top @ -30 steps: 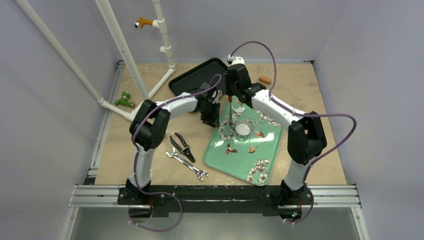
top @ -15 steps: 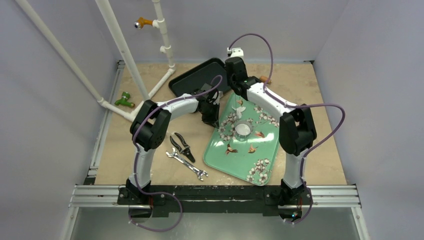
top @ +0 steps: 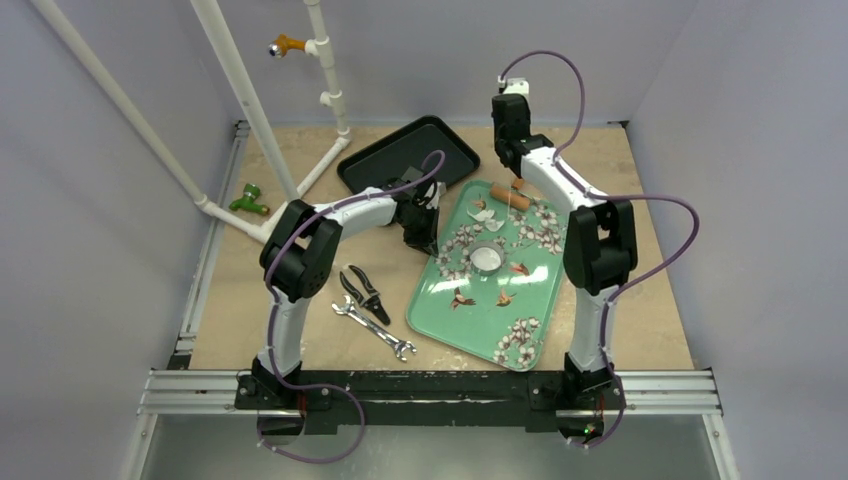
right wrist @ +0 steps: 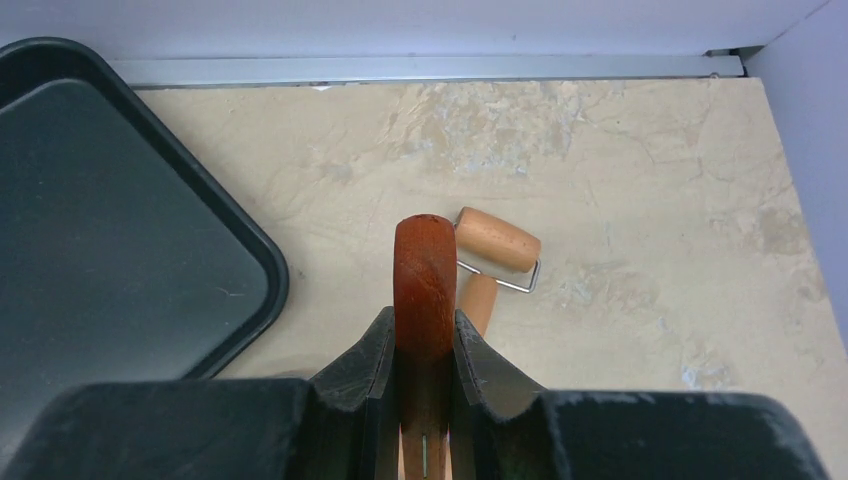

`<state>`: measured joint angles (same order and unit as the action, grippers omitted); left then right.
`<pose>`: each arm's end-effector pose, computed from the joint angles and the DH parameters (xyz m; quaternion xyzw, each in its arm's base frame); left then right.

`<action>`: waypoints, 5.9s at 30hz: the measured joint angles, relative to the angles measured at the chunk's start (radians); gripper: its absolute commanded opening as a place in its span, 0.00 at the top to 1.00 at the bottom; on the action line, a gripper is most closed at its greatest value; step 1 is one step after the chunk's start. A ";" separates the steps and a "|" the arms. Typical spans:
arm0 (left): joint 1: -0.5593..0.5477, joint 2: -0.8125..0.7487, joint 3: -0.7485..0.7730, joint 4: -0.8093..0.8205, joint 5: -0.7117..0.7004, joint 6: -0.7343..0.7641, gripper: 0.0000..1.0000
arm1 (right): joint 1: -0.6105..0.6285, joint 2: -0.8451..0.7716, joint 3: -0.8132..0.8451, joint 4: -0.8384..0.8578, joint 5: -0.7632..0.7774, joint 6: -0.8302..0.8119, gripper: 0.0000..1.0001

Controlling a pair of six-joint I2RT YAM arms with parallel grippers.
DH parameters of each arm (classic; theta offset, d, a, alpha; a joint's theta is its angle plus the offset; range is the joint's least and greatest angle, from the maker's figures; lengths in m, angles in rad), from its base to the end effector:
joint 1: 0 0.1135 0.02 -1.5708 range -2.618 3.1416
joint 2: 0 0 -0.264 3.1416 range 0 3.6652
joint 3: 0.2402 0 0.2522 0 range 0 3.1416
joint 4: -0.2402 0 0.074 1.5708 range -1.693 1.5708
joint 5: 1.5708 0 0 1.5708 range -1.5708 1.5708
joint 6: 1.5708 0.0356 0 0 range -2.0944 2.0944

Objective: Roll out the dumpling wrappers from the dough

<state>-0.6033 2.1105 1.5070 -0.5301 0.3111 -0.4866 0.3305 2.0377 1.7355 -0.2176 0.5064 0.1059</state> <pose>0.3537 -0.2570 0.1526 0.0898 0.9608 -0.2404 0.1048 0.4613 0.1400 0.2814 0.0310 0.8463 -0.1064 0.5210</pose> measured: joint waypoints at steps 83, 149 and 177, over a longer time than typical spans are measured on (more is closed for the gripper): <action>0.034 0.001 0.132 -0.095 0.016 0.114 0.63 | -0.005 -0.532 -0.418 0.270 -0.246 0.012 1.00; -0.027 -0.311 0.378 -0.442 0.290 1.566 1.00 | -0.128 -0.806 -0.363 -0.339 -1.007 0.381 0.16; -0.073 -0.320 0.406 -0.646 0.263 1.864 1.00 | 0.108 -0.723 -0.438 -0.369 -1.095 0.204 0.19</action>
<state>-0.6765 1.7901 1.9133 -1.1763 0.5739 1.3769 0.4385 1.3144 1.2980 -0.5861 -0.5884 0.3103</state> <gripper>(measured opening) 0.256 0.794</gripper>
